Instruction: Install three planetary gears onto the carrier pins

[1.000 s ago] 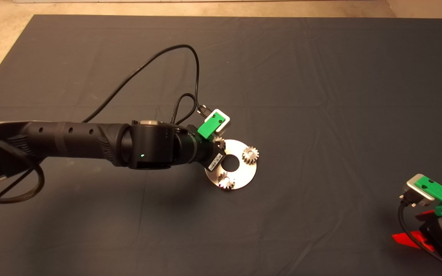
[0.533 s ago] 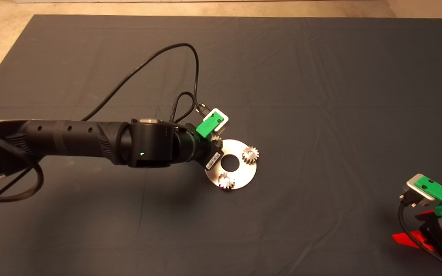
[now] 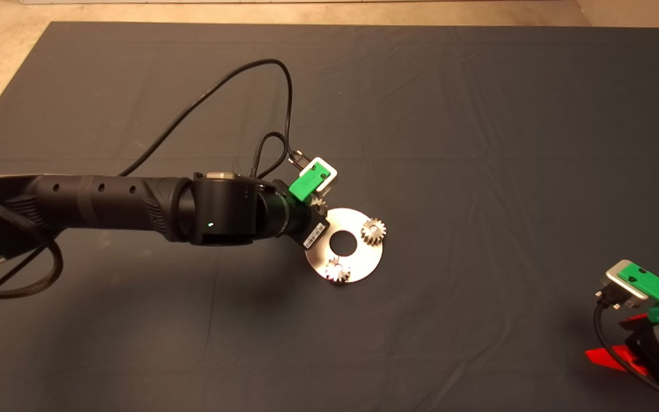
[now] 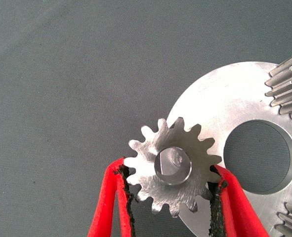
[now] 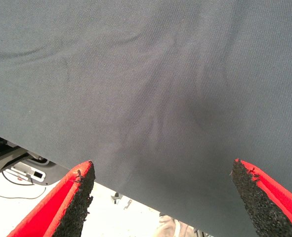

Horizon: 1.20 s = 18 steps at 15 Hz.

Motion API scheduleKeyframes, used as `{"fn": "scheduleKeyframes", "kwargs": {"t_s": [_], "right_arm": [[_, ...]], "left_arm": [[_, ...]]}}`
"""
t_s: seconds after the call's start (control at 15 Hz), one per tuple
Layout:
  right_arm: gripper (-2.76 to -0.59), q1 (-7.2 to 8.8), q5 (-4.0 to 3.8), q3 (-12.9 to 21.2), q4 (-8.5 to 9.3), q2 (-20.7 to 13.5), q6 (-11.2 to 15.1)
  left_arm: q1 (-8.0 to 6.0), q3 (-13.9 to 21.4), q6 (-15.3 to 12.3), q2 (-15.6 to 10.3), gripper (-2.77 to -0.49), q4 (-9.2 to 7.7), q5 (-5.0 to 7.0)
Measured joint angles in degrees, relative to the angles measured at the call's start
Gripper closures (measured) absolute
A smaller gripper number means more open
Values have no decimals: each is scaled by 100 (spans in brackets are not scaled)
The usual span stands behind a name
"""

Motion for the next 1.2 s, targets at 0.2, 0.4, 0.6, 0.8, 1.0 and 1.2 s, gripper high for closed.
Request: {"fn": "scheduleKeyframes", "kwargs": {"t_s": [0.2,0.4,0.6,0.8,1.0,1.2], "right_arm": [[-205,0,2,0,2,0,0],[-205,1,1,0,1,1,0],[-205,2,1,0,0,2,0],[-205,5,2,0,0,2,0],[-205,20,4,0,0,2,0],[-205,20,6,0,0,4,0]], "left_arm": [[2,27,-58,29,-60,-5,0],[5,27,-66,44,-60,-5,-13],[5,27,-68,44,-60,-5,-16],[3,27,-103,43,-60,-5,-16],[5,27,-146,44,-60,-5,-18],[5,27,-151,43,-60,-5,-18]]}}
